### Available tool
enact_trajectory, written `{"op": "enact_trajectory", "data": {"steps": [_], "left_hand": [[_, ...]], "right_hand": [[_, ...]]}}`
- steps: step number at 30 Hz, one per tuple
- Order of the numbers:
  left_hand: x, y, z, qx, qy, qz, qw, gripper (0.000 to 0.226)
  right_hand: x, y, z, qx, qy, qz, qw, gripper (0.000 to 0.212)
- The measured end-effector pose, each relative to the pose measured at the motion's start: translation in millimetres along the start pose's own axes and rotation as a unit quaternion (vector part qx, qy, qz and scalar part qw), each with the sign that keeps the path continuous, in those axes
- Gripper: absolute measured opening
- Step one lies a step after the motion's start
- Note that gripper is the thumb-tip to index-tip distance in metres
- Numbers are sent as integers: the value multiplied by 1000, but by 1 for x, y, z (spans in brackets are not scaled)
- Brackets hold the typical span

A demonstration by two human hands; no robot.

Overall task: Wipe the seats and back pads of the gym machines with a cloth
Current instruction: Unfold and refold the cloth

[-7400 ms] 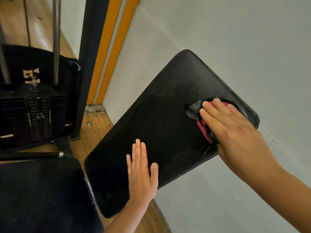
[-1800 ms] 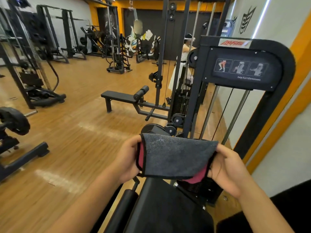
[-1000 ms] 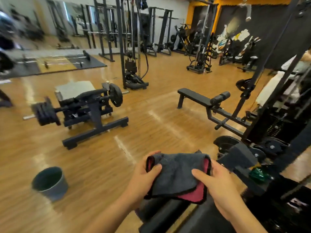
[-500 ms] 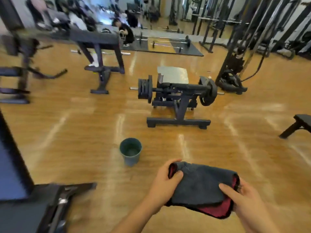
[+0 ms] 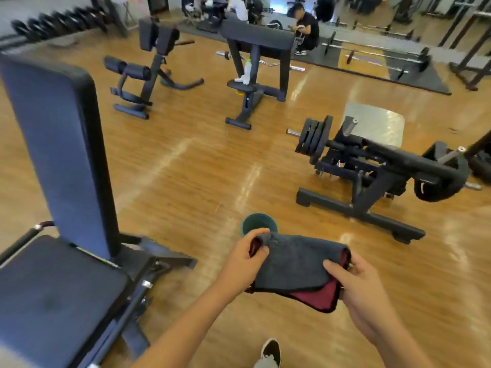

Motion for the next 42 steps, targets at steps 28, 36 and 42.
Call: {"op": "enact_trajectory", "data": {"steps": [28,36,42], "left_hand": [[-72,-383,-91,86,-4,222,971,37],[-81,-446,-202,149,-49,328,932,44],[-121,-467,-349,219,-3,385,897,46]], "right_hand": [[16,-489,31,-255,-120,-319,905,38],[-8,-610,125,-269,-28,-350,897,38],[-9,-685,254,-257,101,-346,897,30]]}}
Point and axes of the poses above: each hand's wrist, its own y-axis away from the middle knuckle, its own x-axis out of the back of the hand, z = x × y, the point moved 3 cm from there along -y, towards the middle knuckle, and after that the axes turned 13 degrees about y, right-handed, at the moved point
